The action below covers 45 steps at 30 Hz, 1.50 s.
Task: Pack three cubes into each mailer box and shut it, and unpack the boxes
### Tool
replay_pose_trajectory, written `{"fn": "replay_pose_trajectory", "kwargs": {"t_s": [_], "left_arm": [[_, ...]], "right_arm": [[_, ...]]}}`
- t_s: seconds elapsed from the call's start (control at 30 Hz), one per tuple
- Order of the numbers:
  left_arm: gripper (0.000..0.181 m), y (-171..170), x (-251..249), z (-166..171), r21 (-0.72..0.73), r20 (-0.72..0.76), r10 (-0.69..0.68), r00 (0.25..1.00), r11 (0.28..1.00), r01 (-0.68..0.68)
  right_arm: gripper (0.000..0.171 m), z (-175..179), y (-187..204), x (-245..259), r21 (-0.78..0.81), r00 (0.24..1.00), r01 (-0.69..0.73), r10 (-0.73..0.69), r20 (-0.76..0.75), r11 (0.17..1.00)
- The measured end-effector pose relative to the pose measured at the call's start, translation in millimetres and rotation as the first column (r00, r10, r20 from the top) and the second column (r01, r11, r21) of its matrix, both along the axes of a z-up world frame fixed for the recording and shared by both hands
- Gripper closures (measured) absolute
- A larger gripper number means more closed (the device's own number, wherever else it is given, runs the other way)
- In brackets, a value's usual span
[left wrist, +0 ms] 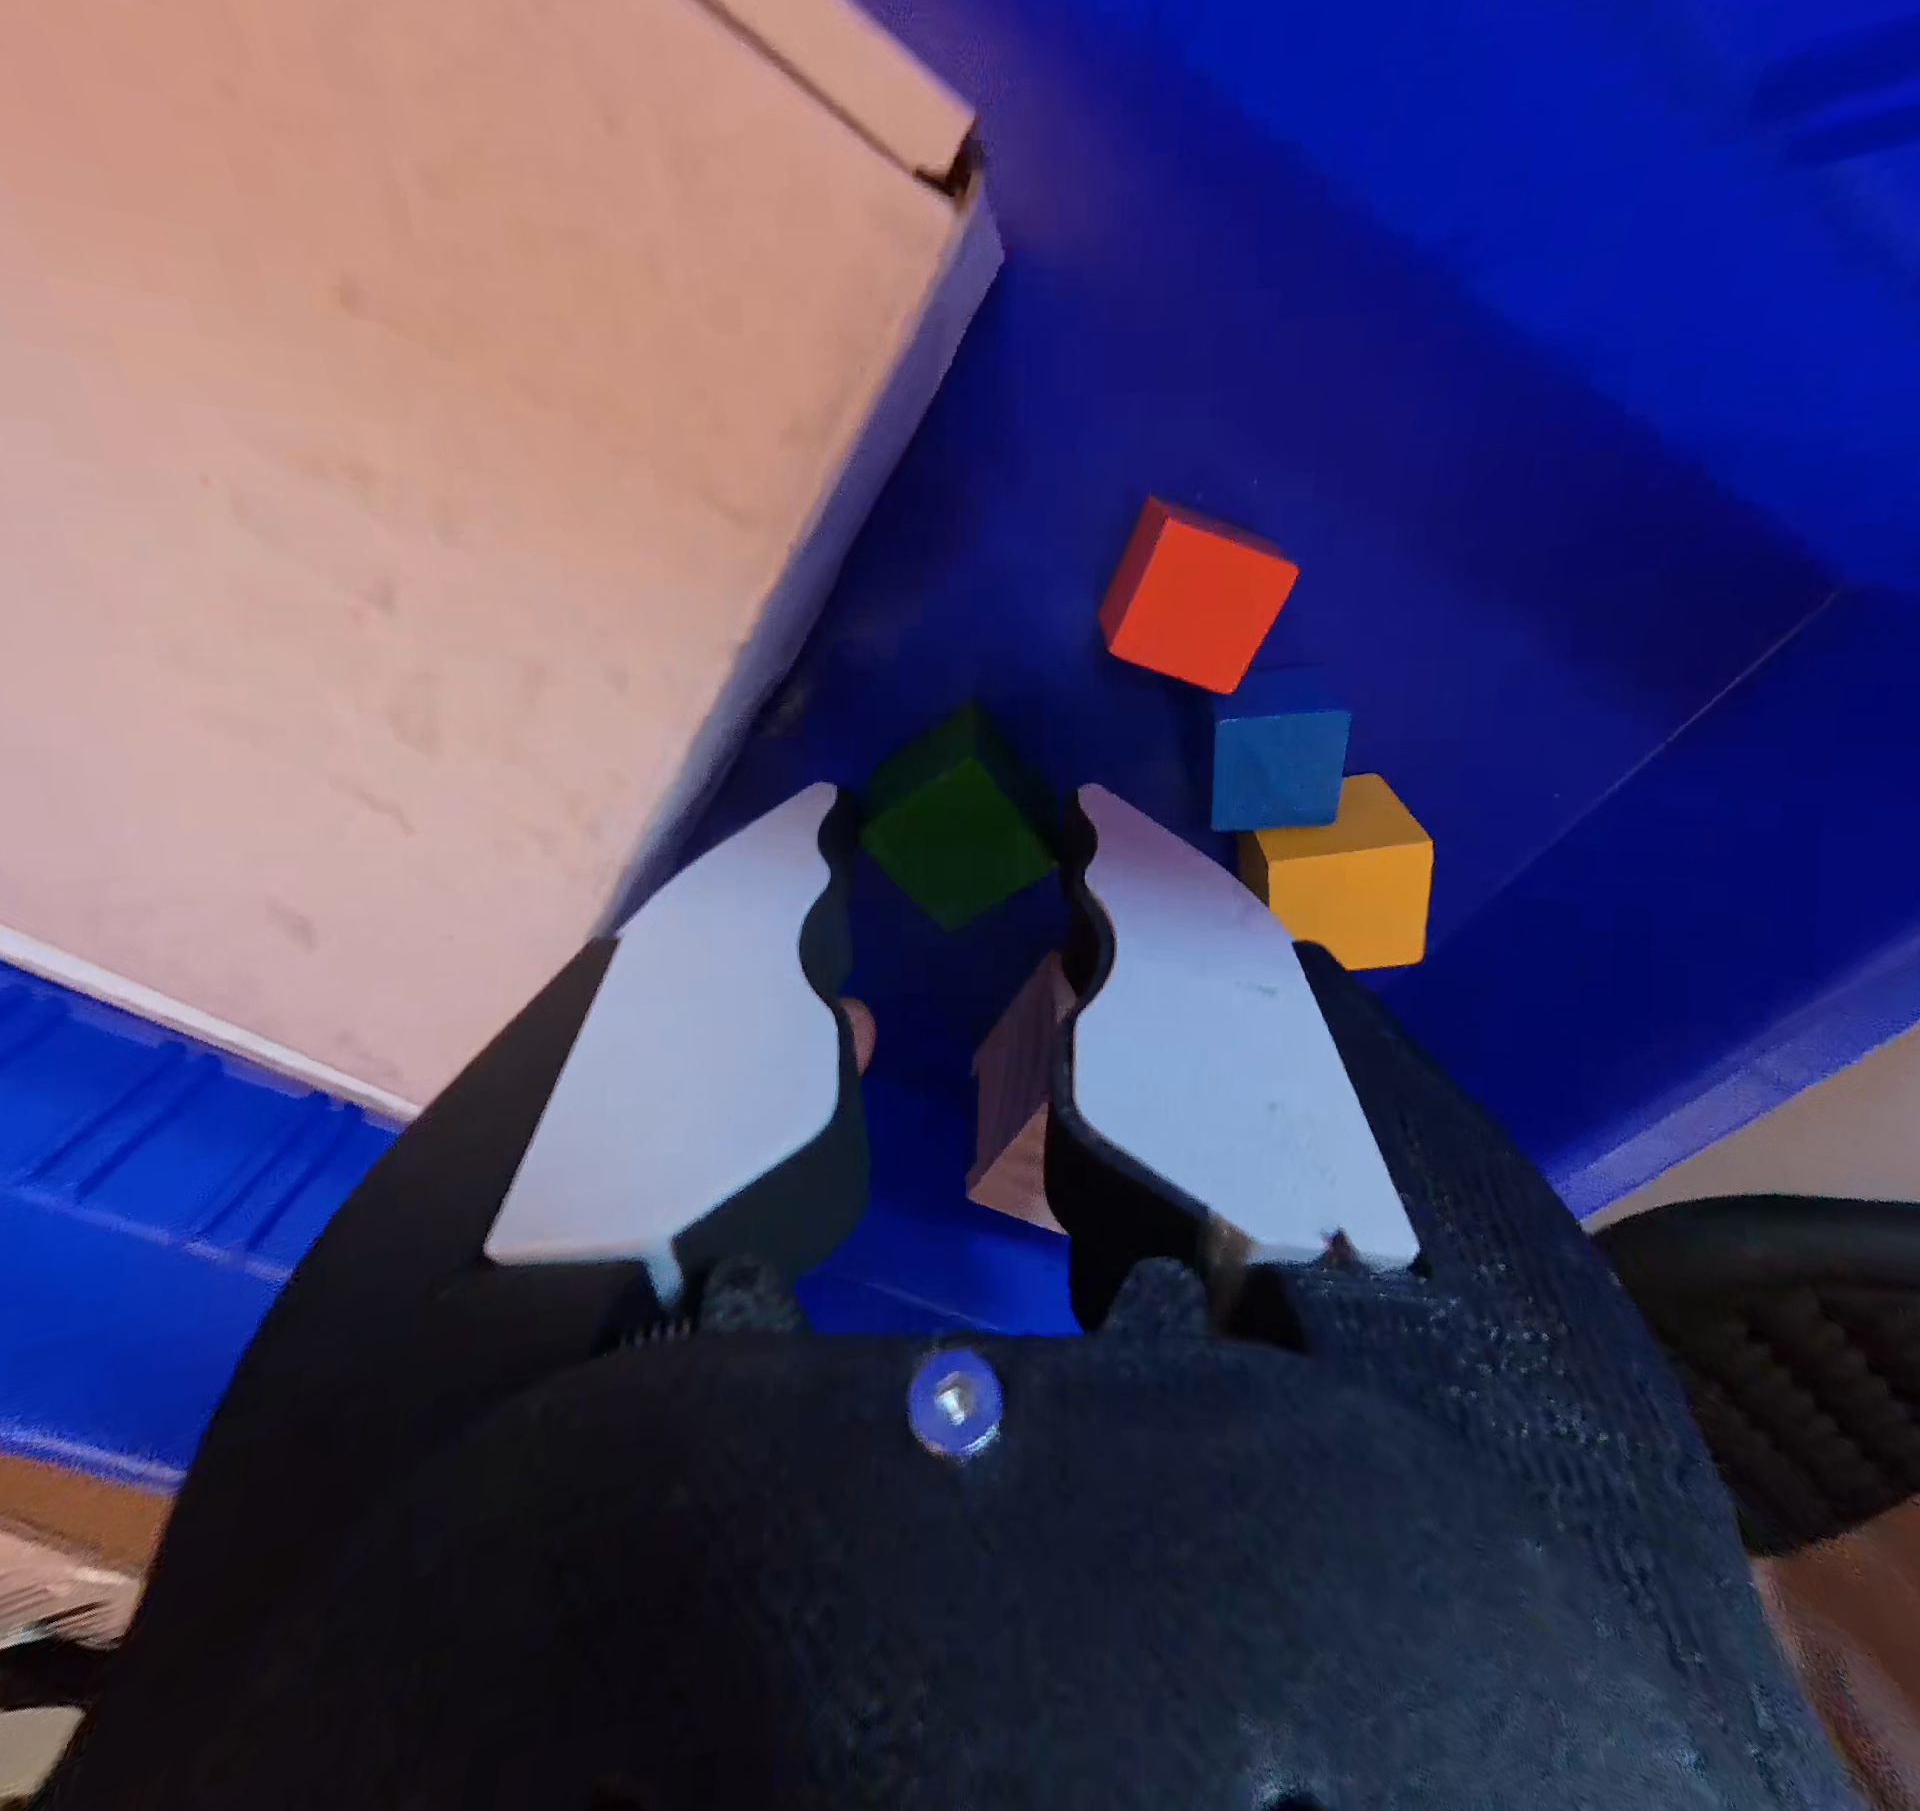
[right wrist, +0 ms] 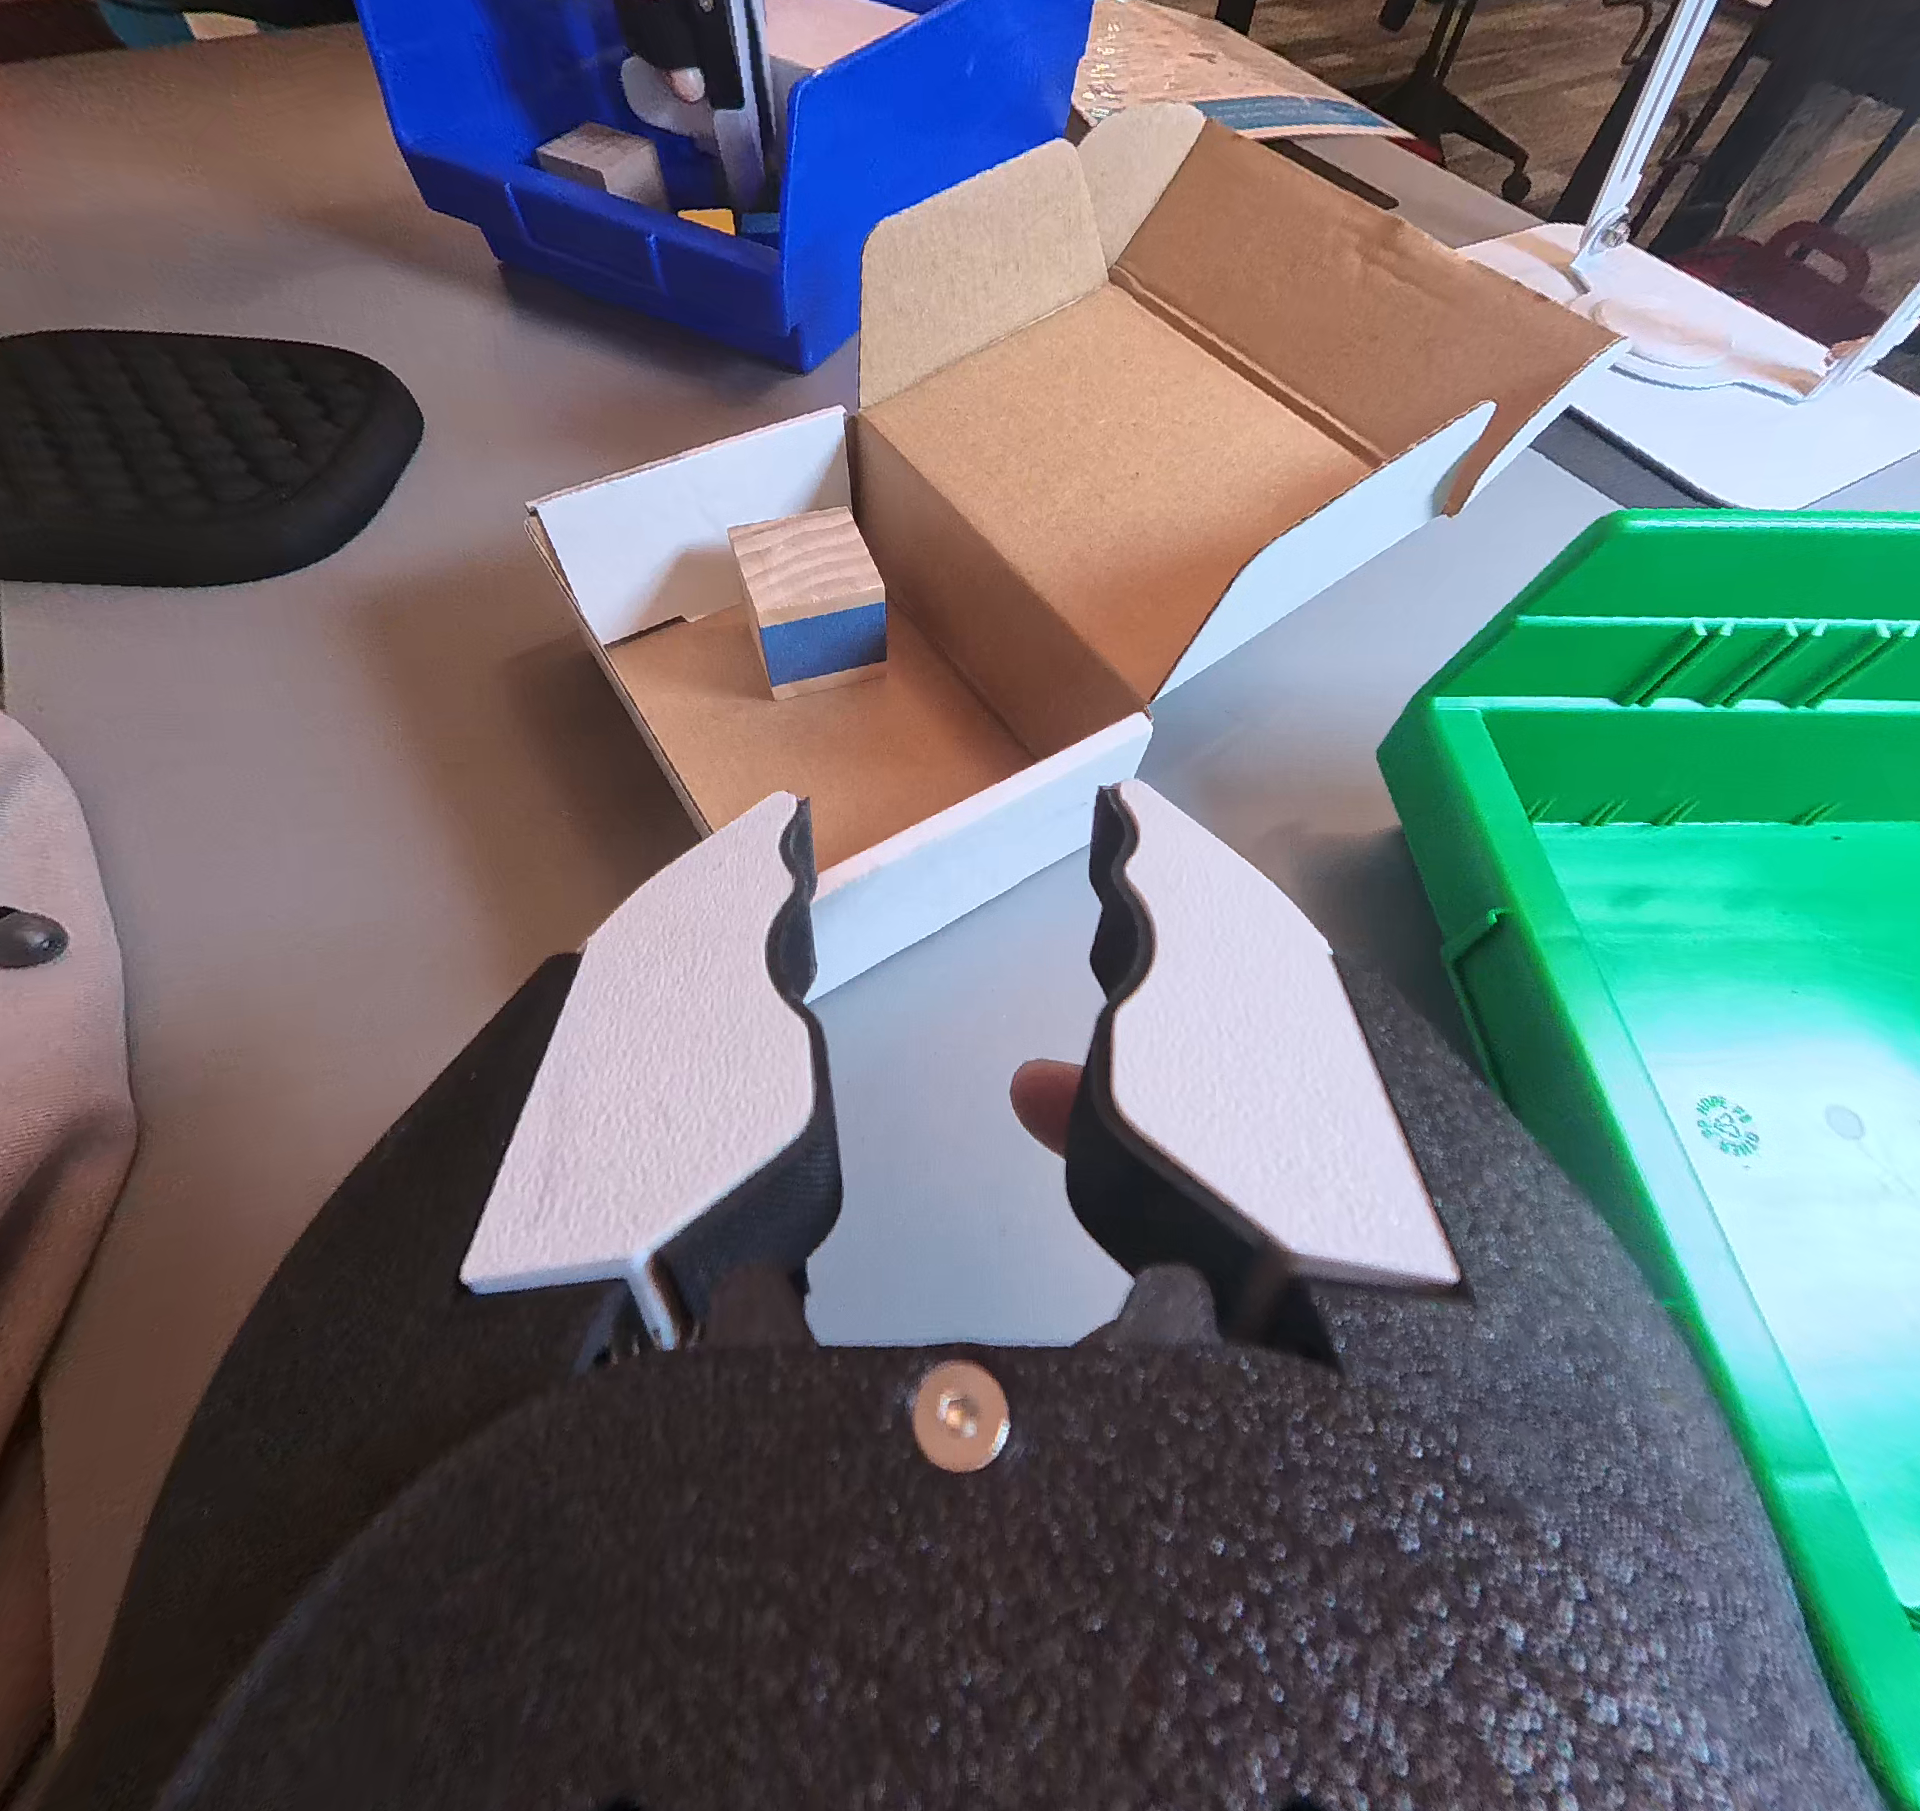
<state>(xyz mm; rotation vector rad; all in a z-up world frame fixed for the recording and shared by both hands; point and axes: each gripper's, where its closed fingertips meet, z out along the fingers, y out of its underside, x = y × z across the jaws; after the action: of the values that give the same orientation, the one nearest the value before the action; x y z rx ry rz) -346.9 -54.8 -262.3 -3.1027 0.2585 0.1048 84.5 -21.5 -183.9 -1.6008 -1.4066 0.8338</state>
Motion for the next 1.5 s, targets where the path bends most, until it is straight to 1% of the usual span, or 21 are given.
{"fn": "replay_pose_trajectory", "kwargs": {"t_s": [0.07, 0.13, 0.2, 0.23, 0.3, 0.33, 0.4, 0.43, 0.5, 0.57, 0.63, 0.7, 0.77, 0.9, 1.07, 1.17, 1.23, 1.3, 1.37, 1.43, 1.5], "left_arm": [[0.144, 7.1, -1.6, 8.0, 0.034, -0.062, -0.077, 0.995, 0.996, 0.079], [0.148, 19.0, 8.3, 28.9, 0.113, -0.087, -0.165, 0.982, 0.978, 0.174], [0.148, 29.5, 38.8, 61.3, 0.222, -0.077, -0.311, 0.947, 0.921, 0.320], [0.148, 32.9, 56.4, 79.6, 0.267, -0.090, -0.371, 0.924, 0.885, 0.381], [0.149, 32.4, 106.0, 113.1, 0.343, -0.104, -0.539, 0.836, 0.770, 0.538], [0.149, 29.6, 130.3, 126.0, 0.356, -0.130, -0.608, 0.783, 0.708, 0.610], [0.149, 18.7, 182.8, 139.6, 0.356, -0.151, -0.741, 0.654, 0.576, 0.735], [0.149, 12.2, 208.4, 140.2, 0.349, -0.150, -0.798, 0.584, 0.510, 0.786], [0.149, 3.2, 250.2, 130.8, 0.310, -0.148, -0.875, 0.461, 0.402, 0.862], [0.149, -1.0, 282.9, 113.3, 0.260, -0.131, -0.925, 0.356, 0.315, 0.913], [0.149, -1.3, 311.3, 94.9, 0.230, -0.092, -0.957, 0.275, 0.248, 0.941], [0.149, 4.2, 333.8, 78.7, 0.209, -0.070, -0.975, 0.212, 0.193, 0.959], [0.150, 9.1, 350.2, 63.3, 0.185, -0.031, -0.986, 0.163, 0.155, 0.971], [0.150, 18.6, 363.0, 31.5, 0.114, 0.017, -0.994, 0.107, 0.109, 0.988], [0.149, 19.3, 360.9, 4.4, 0.042, 0.030, -0.995, 0.090, 0.092, 0.995], [0.149, 20.6, 357.4, 0.3, 0.030, 0.003, -0.996, 0.094, 0.094, 0.995], [0.144, 23.7, 354.4, 6.6, 0.051, -0.027, -0.992, 0.123, 0.122, 0.991], [0.142, 27.0, 349.9, 26.6, 0.117, -0.058, -0.983, 0.173, 0.165, 0.979], [0.142, 31.0, 337.7, 57.7, 0.207, -0.088, -0.965, 0.248, 0.225, 0.952], [0.142, 37.8, 312.5, 91.7, 0.290, -0.121, -0.930, 0.347, 0.301, 0.908], [0.141, 46.6, 272.4, 119.9, 0.342, -0.165, -0.870, 0.465, 0.392, 0.854]], "right_arm": [[0.121, 0.4, 0.5, 0.5, -0.001, 1.000, 0.001, -0.001, -0.002, 1.000], [0.121, 0.5, 0.5, 0.6, 0.001, 1.000, 0.001, -0.001, -0.004, 1.000], [0.121, 1.4, 0.3, 0.2, 0.004, 1.000, 0.000, 0.000, -0.010, 1.000], [0.121, 1.6, 0.2, -0.1, 0.005, 1.000, -0.001, 0.001, -0.011, 1.000], [0.122, 1.6, 0.5, -1.0, 0.005, 1.000, -0.002, 0.002, -0.011, 1.000], [0.122, 1.6, 0.4, -1.5, 0.007, 1.000, -0.003, 0.003, -0.010, 1.000], [0.122, 1.5, -0.7, -2.5, 0.011, 1.000, -0.007, 0.007, -0.009, 1.000], [0.122, 1.6, -1.4, -2.7, 0.014, 1.000, -0.008, 0.009, -0.009, 1.000], [0.122, 2.3, -2.5, -2.4, 0.024, 1.000, -0.010, 0.010, -0.009, 1.000], [0.122, 3.8, -2.4, -1.3, 0.031, 1.000, -0.008, 0.008, -0.013, 0.999], [0.122, 6.0, -1.4, 0.4, 0.034, 1.000, -0.002, 0.003, -0.021, 0.999], [0.122, 7.9, -0.6, 2.2, 0.035, 1.000, 0.001, 0.000, -0.029, 0.999], [0.122, 9.1, 0.8, 4.0, 0.039, 0.999, 0.006, -0.005, -0.034, 0.999], [0.123, 10.6, 3.8, 7.8, 0.039, 0.999, 0.015, -0.013, -0.043, 0.999], [0.123, 12.0, 6.9, 12.0, 0.040, 0.998, 0.024, -0.022, -0.051, 0.999], [0.123, 12.8, 7.3, 12.6, 0.038, 0.998, 0.024, -0.022, -0.055, 0.999], [0.123, 12.1, 7.5, 12.9, 0.039, 0.998, 0.025, -0.023, -0.052, 0.999], [0.123, 12.4, 7.5, 13.3, 0.039, 0.998, 0.027, -0.024, -0.055, 0.999], [0.123, 13.2, 7.5, 13.6, 0.037, 0.998, 0.028, -0.025, -0.059, 0.999], [0.123, 13.8, 7.4, 13.5, 0.036, 0.998, 0.027, -0.024, -0.062, 0.999], [0.123, 14.1, 6.3, 12.4, 0.034, 0.998, 0.021, -0.019, -0.062, 0.999]]}}
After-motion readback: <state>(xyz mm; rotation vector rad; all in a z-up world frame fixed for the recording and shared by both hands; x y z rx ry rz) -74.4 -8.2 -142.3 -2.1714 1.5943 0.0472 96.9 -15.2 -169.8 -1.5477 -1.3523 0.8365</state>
